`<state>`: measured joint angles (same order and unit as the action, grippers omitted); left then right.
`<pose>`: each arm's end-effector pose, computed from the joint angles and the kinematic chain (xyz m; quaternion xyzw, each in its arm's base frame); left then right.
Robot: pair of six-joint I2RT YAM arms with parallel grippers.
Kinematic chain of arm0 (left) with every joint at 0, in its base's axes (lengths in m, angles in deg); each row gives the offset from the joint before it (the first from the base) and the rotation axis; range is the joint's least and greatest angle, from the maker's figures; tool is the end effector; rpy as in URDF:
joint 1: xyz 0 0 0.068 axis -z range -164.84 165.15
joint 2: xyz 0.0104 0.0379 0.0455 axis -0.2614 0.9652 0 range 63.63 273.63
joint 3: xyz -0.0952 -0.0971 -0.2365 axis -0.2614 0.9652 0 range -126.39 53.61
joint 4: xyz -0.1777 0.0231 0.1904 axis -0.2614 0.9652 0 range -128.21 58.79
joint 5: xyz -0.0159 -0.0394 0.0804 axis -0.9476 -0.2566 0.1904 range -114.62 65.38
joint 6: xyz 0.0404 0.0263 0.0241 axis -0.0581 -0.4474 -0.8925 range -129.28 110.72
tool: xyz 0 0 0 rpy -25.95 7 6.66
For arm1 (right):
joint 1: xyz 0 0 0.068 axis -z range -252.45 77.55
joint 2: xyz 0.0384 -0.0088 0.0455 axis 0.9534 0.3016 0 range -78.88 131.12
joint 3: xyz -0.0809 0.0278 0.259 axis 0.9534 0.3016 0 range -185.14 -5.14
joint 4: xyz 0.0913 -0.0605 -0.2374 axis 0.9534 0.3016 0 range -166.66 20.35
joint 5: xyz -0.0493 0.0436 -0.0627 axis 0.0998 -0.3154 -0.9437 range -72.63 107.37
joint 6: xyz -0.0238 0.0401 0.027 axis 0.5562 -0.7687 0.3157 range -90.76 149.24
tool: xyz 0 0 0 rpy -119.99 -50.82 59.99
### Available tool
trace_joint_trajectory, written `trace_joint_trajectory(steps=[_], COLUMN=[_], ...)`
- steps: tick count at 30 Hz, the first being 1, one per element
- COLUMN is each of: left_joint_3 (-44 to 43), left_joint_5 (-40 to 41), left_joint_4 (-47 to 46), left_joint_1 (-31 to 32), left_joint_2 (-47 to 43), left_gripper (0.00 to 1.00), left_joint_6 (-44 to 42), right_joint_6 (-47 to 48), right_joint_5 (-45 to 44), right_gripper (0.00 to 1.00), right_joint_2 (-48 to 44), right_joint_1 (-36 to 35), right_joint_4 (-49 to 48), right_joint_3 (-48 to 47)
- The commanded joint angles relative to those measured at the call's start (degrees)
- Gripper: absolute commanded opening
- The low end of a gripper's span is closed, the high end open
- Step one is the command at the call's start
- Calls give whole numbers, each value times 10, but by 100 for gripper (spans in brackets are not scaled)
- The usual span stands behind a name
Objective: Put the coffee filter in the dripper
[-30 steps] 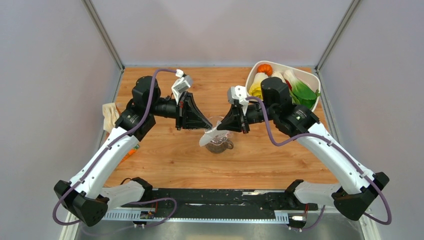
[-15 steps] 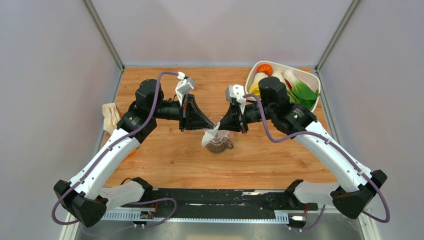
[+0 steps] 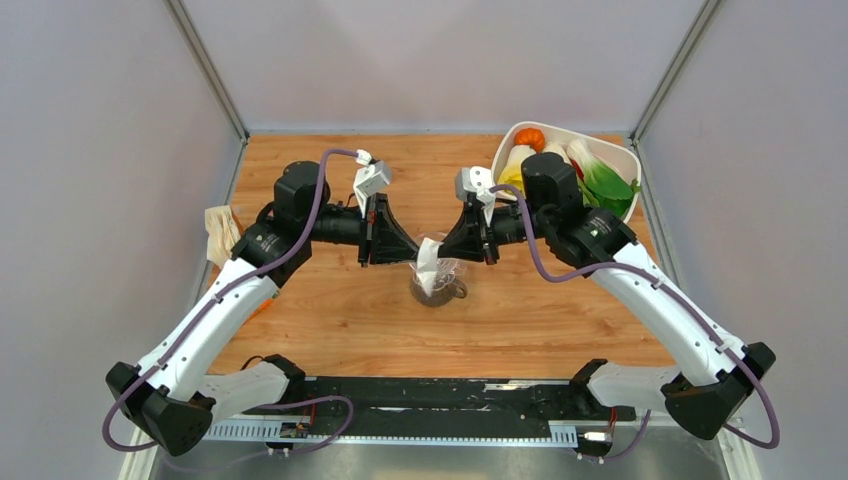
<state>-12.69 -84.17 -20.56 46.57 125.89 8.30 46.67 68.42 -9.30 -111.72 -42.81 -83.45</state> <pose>0.1775 -0.1445 0.4026 0.3869 0.6402 -0.5777 0.3265 0.1745 0.1786 0.4165 -0.5651 0.5605 0.4489 0.4063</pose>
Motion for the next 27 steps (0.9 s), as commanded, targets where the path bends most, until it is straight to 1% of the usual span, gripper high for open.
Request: trace_joint_trajectory(steps=[1,2,3,4,5,7,12,15,18,20,23,27], left_joint_3=[-43,-52,-55,-59,-60,-65,-84,-104,-113,-111,-109,-112], left_joint_5=[-34,-35,-30,-28,-21,-10,-20,-32,-41,-41,-25,-25], left_joint_4=[61,68,80,81,81,78,81,119,140,135,129,108], left_joint_1=[-12,-20,-24,-34,-37,-40,-40,-40,-40,-40,-40,-40], left_joint_2=[-21,-22,-24,-25,-28,-35,-48,-44,-36,-33,-27,-13], left_gripper=[20,26,35,39,47,53,57,58,60,61,58,48], left_joint_6=[-64,-69,-77,-79,-81,-90,-119,-155,-164,-158,-146,-123], right_joint_6=[16,21,24,26,27,28,29,31,33,35,41,56], right_joint_5=[18,19,20,24,26,30,37,41,46,52,56,54], right_gripper=[0,0,0,0,0,0,0,0,0,0,0,0], right_joint_2=[-33,-35,-37,-37,-38,-37,-36,-35,-35,-34,-33,-36], right_joint_1=[4,4,4,3,3,3,3,3,3,3,0,-7], right_joint_4=[-18,-15,-14,-11,-10,-8,-4,-2,0,0,2,13], right_joint_3=[7,10,12,13,14,15,13,12,12,11,10,8])
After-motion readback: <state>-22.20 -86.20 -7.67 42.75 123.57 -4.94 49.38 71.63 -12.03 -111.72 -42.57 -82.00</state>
